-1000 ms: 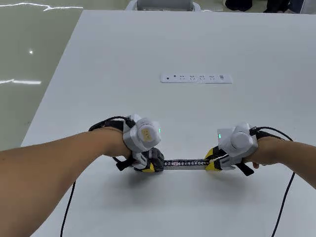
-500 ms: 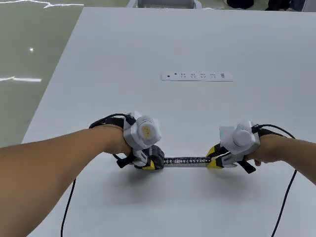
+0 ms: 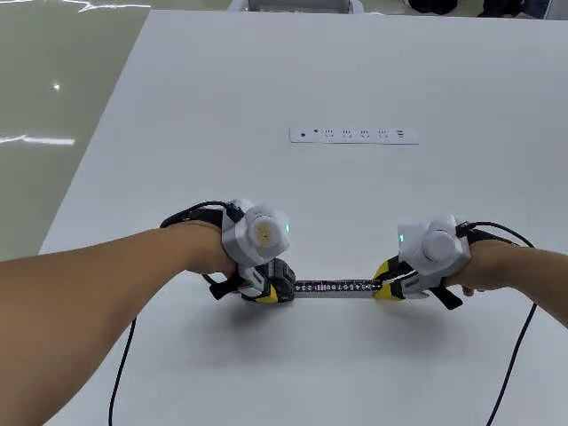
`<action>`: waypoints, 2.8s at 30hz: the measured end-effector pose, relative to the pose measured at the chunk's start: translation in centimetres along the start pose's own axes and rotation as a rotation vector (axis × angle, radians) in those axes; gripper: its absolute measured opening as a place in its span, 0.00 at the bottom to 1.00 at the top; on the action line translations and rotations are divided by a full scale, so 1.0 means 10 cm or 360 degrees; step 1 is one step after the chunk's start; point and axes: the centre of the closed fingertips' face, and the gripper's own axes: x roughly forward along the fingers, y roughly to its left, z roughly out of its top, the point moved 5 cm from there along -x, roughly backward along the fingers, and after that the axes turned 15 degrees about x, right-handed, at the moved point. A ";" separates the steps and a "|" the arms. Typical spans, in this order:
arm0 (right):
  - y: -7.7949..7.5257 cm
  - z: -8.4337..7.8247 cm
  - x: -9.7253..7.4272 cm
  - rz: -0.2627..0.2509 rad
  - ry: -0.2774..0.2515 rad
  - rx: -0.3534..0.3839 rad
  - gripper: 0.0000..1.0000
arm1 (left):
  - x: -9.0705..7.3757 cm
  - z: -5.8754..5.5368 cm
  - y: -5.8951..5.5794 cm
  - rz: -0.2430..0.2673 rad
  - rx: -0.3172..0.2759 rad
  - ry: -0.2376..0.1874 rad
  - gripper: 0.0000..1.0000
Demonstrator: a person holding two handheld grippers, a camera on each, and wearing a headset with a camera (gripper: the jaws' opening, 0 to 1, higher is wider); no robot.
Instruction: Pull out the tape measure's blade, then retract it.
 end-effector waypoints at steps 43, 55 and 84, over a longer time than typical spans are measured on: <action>-0.04 -0.12 -0.09 -0.0012 0.0006 0.0017 0.13 | 0.00 -0.01 0.00 0.0001 -0.0007 -0.0005 0.34; -0.05 -0.15 -0.12 -0.0013 0.0017 0.0016 0.13 | 0.00 -0.01 0.00 0.0001 -0.0006 -0.0003 0.34; -0.08 -0.26 -0.17 -0.0023 0.0023 0.0032 0.13 | 0.01 0.00 0.00 0.0002 -0.0015 -0.0007 0.34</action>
